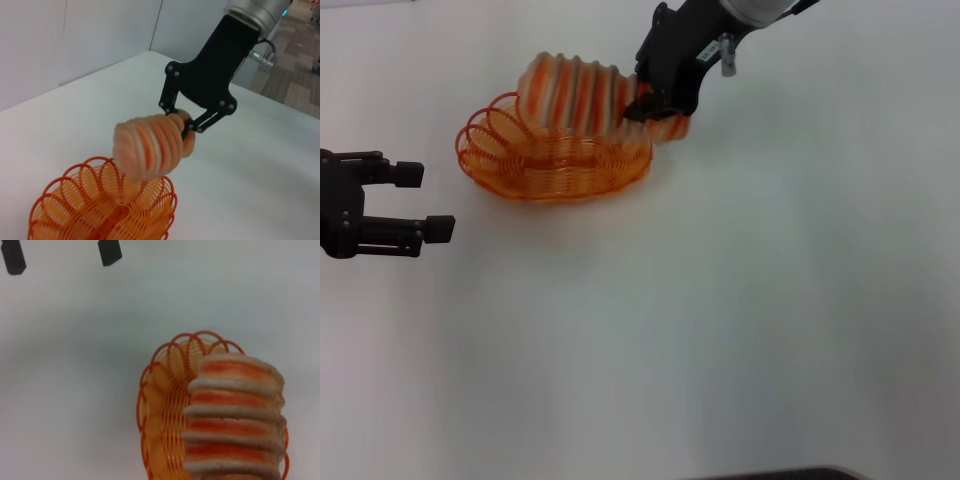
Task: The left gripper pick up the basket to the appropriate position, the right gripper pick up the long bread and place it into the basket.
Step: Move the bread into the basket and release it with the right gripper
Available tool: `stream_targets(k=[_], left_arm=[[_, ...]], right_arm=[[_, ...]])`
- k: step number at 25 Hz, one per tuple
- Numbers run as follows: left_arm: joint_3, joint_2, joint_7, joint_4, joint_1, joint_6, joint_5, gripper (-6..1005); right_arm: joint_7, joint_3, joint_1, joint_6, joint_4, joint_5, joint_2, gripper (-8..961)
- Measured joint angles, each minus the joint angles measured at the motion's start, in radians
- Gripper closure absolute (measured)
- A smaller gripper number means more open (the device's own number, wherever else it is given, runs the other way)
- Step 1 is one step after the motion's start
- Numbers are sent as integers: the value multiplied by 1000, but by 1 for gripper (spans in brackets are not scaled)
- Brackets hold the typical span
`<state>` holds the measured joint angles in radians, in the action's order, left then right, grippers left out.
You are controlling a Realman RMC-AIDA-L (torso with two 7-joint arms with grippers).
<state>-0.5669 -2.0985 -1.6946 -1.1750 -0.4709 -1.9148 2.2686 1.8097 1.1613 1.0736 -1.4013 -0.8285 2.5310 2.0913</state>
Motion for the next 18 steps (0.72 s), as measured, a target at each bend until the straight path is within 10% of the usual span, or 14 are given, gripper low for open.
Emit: stream_targets(k=[18], left_arm=[[-4, 0, 1, -2, -2, 0, 0, 152]], right_arm=[[-14, 107, -5, 98, 23, -73, 6, 728]])
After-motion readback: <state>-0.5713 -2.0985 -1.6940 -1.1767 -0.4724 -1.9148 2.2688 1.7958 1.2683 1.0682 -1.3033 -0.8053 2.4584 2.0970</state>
